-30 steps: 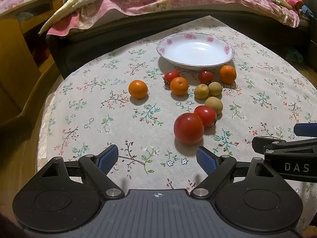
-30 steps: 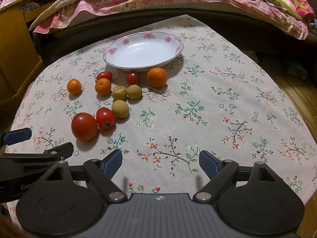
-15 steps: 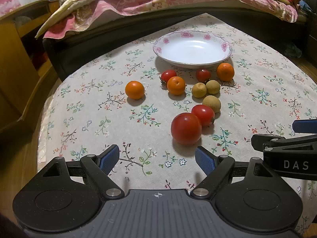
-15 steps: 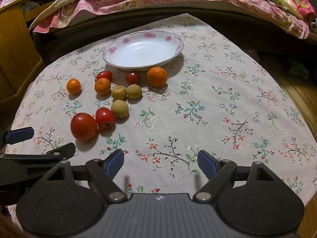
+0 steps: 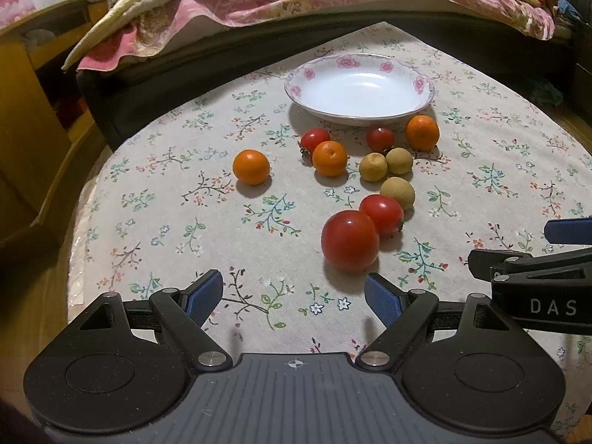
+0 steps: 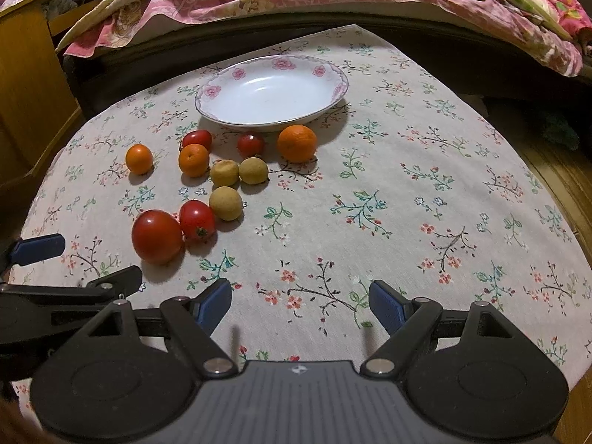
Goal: Organize fruits
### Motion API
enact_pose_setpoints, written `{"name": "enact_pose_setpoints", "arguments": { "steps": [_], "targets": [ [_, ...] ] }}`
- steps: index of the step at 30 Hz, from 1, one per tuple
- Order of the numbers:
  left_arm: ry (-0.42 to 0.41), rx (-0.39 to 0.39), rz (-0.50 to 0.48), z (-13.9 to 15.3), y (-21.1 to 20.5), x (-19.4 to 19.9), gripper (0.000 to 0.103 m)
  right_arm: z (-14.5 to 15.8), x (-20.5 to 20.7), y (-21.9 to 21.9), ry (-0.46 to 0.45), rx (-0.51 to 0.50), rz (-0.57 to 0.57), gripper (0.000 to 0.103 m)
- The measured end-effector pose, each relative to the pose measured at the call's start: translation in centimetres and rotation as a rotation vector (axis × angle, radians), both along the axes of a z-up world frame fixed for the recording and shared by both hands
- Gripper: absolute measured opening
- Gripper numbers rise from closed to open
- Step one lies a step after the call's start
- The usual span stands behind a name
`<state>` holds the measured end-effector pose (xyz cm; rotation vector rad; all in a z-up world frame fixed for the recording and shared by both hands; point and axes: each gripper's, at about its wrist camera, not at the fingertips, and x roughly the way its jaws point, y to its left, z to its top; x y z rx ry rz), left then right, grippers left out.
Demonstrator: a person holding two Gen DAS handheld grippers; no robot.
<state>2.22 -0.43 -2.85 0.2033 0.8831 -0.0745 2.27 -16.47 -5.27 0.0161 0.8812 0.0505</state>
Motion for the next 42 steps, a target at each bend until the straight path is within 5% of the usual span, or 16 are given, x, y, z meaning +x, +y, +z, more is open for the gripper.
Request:
{"name": "enact_pose_setpoints", "arguments": {
  "steps": [25, 28, 42],
  "targets": [
    [0.019, 0.008, -0.031, -0.6, 0.8, 1.8, 0.093, 0.2, 4.0, 2.8, -0.028, -0.024, 0.16, 0.084],
    [-0.007, 0.062, -0.059, -0.7, 0.3, 1.6, 0.094, 0.0, 4.3, 3.5, -0.031, -0.039, 0.195, 0.081],
    [-0.003, 0.039, -0.085, -1.0, 0.4, 2.2, 0.098, -0.3, 6.5, 3.9, 0.002, 0.023, 0.224, 0.067]
  ]
}}
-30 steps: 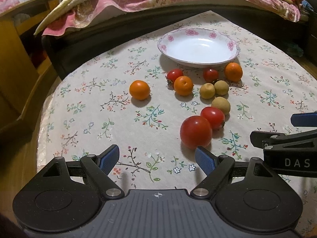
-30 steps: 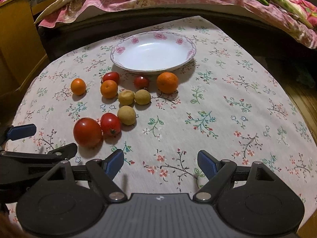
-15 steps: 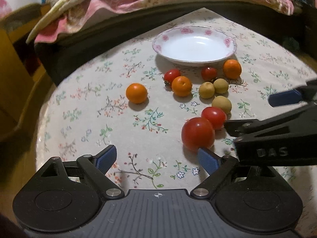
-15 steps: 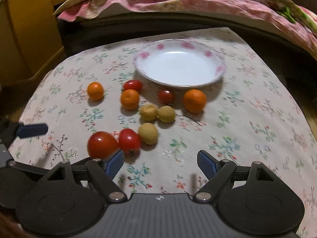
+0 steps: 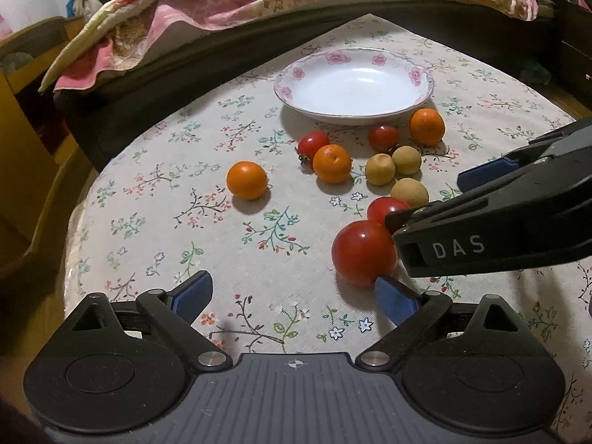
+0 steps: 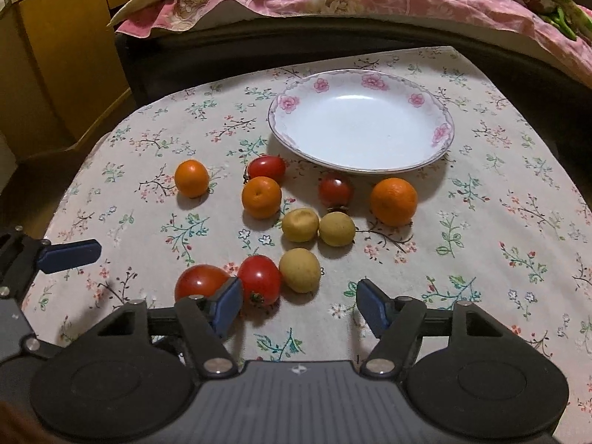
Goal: Organize fruits
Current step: 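Move the left tool to the large red tomato while the right tool approaches a cherry tomato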
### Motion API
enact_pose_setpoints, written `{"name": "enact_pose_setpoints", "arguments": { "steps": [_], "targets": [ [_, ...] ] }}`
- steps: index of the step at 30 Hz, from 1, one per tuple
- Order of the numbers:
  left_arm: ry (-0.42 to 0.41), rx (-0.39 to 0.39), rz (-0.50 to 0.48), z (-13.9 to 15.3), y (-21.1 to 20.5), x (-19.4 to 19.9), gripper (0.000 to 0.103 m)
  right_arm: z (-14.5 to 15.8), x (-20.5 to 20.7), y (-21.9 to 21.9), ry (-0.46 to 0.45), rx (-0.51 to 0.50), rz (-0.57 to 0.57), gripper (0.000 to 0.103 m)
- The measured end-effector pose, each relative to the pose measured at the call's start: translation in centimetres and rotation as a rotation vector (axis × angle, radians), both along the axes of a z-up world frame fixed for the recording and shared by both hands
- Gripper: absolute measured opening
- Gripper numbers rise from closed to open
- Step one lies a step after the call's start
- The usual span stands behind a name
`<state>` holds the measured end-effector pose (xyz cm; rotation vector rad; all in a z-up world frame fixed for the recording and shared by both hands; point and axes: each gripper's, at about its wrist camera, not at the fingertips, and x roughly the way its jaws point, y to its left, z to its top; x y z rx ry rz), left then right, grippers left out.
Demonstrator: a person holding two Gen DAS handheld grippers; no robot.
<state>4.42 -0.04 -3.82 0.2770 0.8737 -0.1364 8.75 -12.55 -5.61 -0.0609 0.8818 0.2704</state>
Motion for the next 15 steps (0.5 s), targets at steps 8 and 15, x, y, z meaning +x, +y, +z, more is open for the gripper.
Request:
{"name": "enact_pose_setpoints", "arguments": {
  "steps": [8, 15],
  "targets": [
    [0.004, -0.007, -0.043, -0.5, -0.6, 0.2, 0.096, 0.3, 0.3, -0.9, 0.025, 0.054, -0.006, 0.062],
    [0.026, -0.035, -0.073, -1.0, -1.1, 0.6, 0.082, 0.6, 0.4, -2.3, 0.025, 0.081, -0.03, 0.062]
  ]
}}
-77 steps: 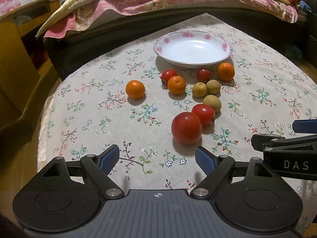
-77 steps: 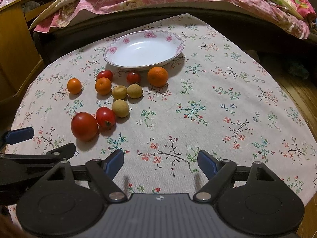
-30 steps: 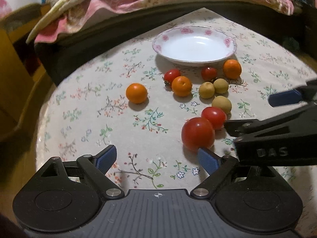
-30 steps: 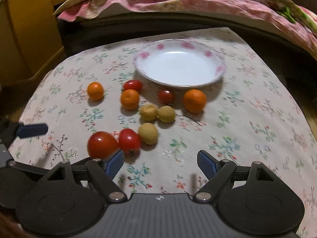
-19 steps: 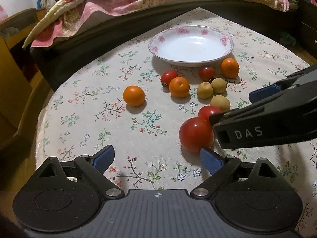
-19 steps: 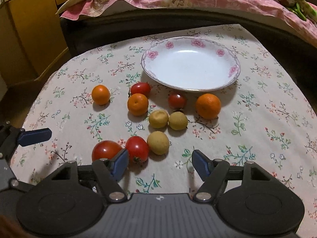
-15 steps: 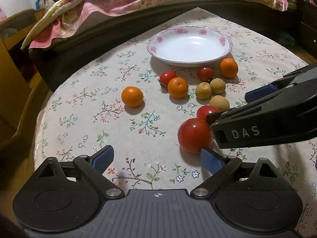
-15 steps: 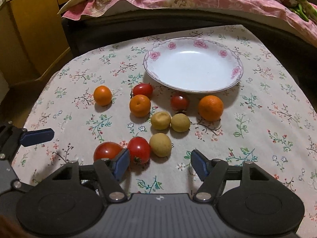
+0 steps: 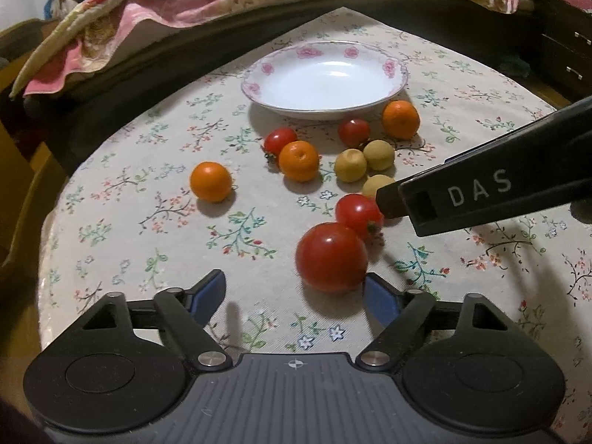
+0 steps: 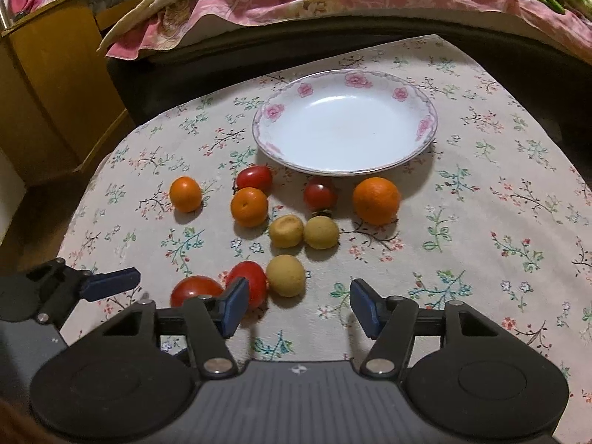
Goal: Organize fruits
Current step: 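Move the left tool to the large red tomato while the right tool approaches a cherry tomato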
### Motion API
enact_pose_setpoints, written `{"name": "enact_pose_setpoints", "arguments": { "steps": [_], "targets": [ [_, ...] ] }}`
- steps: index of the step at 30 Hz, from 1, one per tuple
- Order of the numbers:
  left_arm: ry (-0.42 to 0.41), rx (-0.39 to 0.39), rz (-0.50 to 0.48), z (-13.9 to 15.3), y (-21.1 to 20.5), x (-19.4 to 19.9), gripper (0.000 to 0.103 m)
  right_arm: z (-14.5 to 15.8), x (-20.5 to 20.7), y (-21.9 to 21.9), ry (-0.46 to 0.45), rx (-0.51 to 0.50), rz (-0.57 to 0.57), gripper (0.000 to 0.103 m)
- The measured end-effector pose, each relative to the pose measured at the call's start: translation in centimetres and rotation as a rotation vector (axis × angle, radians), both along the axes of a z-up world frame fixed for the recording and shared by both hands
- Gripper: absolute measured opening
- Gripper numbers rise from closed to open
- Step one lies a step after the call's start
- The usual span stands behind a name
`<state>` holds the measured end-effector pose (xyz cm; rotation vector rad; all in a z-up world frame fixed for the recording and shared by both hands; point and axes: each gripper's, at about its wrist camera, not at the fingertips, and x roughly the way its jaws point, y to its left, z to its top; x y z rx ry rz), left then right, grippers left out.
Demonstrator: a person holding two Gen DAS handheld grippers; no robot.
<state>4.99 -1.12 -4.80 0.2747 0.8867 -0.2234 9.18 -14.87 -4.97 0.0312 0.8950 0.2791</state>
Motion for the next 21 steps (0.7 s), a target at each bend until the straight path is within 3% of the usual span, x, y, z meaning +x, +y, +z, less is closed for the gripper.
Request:
{"name": "enact_pose_setpoints", "arguments": {
  "steps": [6, 15, 21],
  "targets": [
    [-0.015, -0.015, -0.056, -0.3, -0.2, -0.2, 0.07, -0.8, 0.1, -0.7, 0.013, -0.019, 0.006, 0.062],
    [-0.056, -0.011, -0.102, -0.6, -1.0, 0.5, 0.067, -1.7, 1.1, 0.0, 0.027, -0.002, 0.049, 0.062],
    [-0.045, -0.023, -0.145, -0.5, -0.7, 0.0, 0.056, -1.4, 1.5, 0.9, 0.026, 0.006, 0.067, 0.062]
  ]
}}
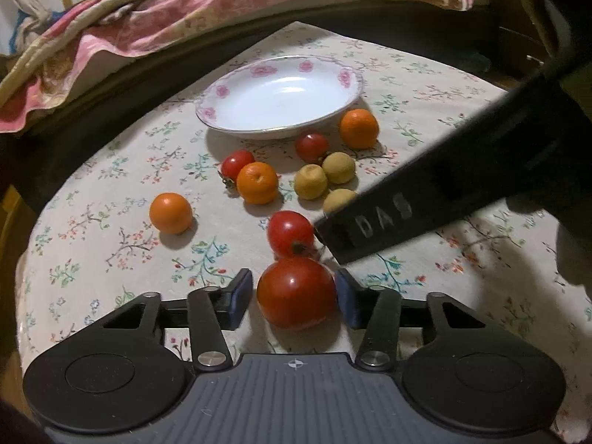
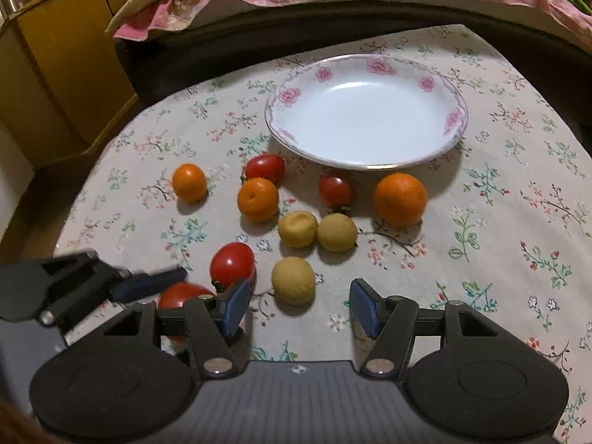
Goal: Organize fruits
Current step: 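Close the left tool on the large red tomato while the right tool grasps the cherry tomato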
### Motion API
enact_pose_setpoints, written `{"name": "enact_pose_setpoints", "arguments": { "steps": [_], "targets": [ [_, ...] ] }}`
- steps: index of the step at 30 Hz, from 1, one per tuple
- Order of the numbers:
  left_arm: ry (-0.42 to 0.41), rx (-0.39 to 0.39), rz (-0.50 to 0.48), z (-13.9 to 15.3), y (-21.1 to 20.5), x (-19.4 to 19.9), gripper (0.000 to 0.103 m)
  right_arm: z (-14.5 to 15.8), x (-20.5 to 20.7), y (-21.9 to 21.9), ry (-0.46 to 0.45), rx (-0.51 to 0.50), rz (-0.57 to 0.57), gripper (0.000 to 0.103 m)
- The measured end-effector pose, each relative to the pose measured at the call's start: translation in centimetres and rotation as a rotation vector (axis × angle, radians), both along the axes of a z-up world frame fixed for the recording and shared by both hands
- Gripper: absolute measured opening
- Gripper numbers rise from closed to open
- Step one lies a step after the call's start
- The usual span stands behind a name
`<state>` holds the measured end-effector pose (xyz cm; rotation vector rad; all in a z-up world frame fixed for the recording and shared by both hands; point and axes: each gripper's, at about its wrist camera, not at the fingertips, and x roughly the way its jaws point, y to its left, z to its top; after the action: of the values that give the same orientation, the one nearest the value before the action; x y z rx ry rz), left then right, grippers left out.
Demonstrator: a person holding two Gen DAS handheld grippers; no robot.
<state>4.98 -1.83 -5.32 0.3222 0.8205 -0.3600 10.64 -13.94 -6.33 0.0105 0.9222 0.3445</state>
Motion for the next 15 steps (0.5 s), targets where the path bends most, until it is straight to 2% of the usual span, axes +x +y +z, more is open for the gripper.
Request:
{"name": "enact_pose_setpoints", "arguments": {
  "steps": [10, 15],
  "targets": [
    [0.013, -0.004, -0.003, 0.0, 0.5, -0.3, 0.052, 0.4, -0.7, 2.4, -0.036, -0.014, 0.047, 0.062],
    [0.017, -0.007, -0.001, 0.0, 1.0, -0.5, 0.051, 1.4, -0.2, 3.7, -0.061, 0.024, 0.07, 0.061]
  ]
}}
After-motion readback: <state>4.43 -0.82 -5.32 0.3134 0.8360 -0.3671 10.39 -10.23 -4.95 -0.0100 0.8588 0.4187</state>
